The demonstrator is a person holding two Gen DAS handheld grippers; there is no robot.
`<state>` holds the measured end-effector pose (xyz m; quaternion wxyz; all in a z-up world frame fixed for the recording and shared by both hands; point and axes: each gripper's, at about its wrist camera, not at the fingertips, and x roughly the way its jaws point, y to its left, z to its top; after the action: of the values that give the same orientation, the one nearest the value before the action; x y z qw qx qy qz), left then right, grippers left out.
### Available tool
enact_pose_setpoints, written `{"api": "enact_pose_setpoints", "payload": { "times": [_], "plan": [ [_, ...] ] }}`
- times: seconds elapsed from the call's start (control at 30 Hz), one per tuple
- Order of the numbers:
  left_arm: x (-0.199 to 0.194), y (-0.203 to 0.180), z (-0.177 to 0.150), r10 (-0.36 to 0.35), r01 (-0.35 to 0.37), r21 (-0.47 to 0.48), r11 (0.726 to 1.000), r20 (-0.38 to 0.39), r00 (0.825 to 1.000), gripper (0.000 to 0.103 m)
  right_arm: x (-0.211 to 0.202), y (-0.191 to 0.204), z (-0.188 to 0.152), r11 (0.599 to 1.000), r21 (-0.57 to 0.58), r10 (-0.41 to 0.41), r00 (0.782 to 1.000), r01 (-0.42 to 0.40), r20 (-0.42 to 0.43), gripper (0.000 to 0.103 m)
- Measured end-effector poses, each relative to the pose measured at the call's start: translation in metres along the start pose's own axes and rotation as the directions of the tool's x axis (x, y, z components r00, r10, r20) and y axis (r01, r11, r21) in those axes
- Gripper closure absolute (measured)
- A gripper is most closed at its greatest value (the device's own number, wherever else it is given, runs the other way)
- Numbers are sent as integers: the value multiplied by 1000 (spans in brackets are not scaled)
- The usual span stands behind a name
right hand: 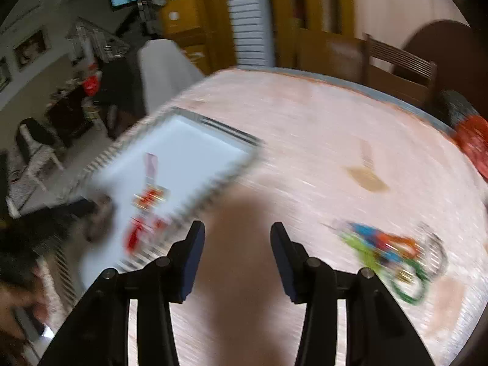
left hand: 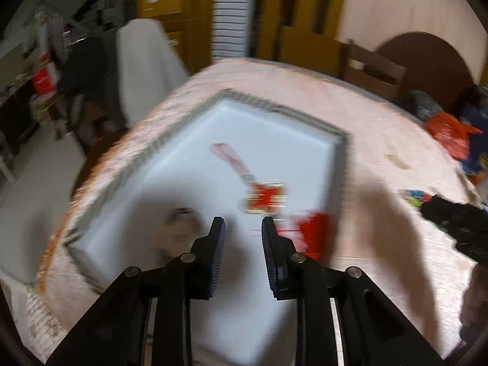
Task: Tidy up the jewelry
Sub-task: 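Open the left tool to drop the hair tie while the right tool drops the tassel into the tray, then grasp the clear crystal bead bracelet with the right tool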
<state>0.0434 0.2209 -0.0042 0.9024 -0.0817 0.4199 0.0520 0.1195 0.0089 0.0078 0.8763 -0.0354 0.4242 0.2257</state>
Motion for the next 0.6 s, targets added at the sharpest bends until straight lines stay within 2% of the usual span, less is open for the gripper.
{"api": "enact_pose_setpoints", "payload": {
  "times": [0.07, 0.2, 0.33, 0.43, 0.6],
  "plan": [
    [-7, -27, 0, -30, 29, 42, 999, 19, 999, 73, -10, -31, -15, 999, 22, -33, 999, 34, -15, 56],
    [-9, -82, -9, -94, 88, 127, 988, 38, 995, 57, -36, -96, -47, 992, 76, -101, 995, 103, -23, 56],
    [16, -125, -23, -121, 124, 183, 975, -28, 992, 57, -59, -157, -74, 970, 170, -167, 985, 171, -36, 56],
    [34, -154, -37, -127, 136, 222, 966, -56, 990, 57, -68, -191, -80, 943, 263, -200, 979, 202, -35, 56],
    [49, -171, -55, -140, 155, 223, 962, -85, 987, 57, -62, -214, -78, 938, 279, -211, 978, 204, -6, 56]
  ]
}}
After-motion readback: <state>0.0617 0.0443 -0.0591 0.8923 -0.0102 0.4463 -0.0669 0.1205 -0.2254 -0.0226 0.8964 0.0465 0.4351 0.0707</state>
